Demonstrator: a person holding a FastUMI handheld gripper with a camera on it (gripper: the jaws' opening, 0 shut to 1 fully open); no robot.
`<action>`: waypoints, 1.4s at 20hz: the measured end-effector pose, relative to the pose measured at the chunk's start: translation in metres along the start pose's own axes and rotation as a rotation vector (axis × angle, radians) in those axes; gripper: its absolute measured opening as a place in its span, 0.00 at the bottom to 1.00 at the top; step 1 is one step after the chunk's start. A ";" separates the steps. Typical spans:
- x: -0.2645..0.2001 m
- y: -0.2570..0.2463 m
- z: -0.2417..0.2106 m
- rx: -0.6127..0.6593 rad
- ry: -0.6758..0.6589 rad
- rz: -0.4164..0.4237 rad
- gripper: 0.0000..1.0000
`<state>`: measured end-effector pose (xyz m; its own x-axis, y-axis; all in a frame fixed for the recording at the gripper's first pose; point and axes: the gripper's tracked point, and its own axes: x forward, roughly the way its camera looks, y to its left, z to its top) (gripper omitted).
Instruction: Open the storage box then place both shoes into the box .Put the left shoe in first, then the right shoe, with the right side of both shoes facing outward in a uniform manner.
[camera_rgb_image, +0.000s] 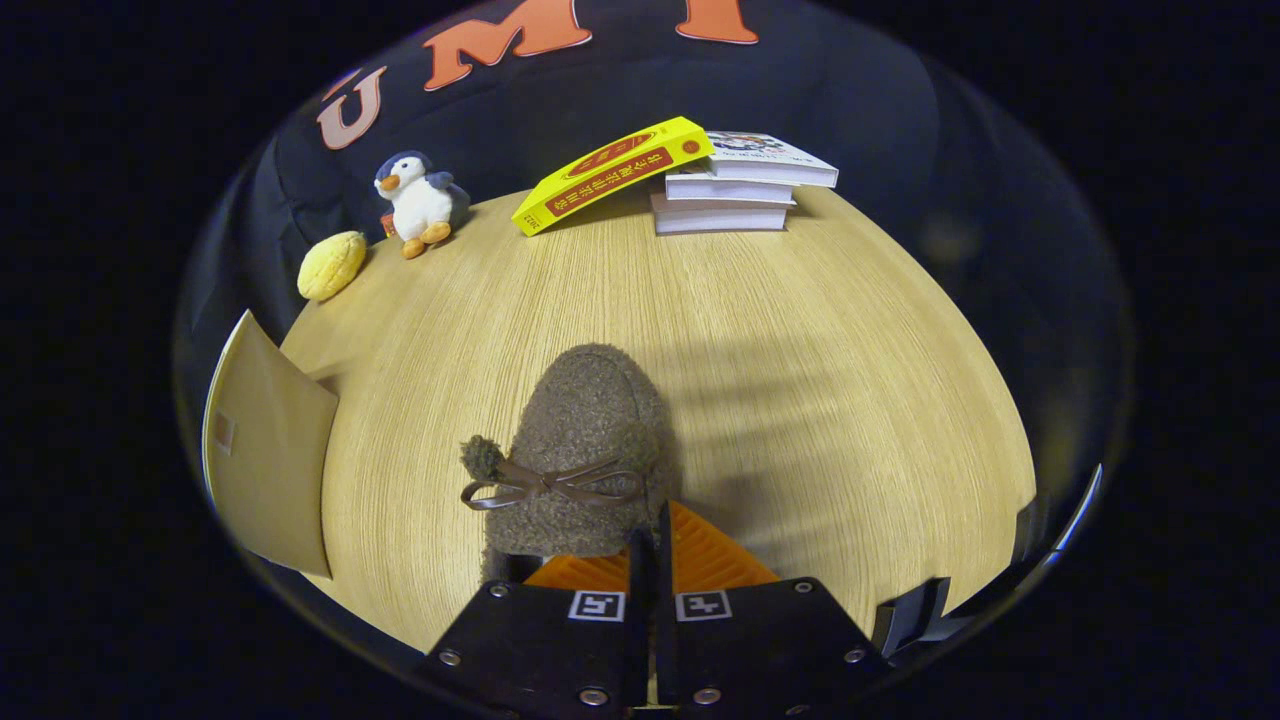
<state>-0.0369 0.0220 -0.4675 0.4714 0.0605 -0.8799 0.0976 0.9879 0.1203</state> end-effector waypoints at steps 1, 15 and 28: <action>-0.005 0.003 0.000 0.017 0.002 0.011 0.04; -0.105 0.145 0.070 -0.011 -0.110 0.173 0.04; -0.162 0.311 0.089 -0.054 -0.094 0.303 0.03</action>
<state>-0.0048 0.3066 -0.2463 0.5508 0.3423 -0.7612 -0.1049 0.9332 0.3438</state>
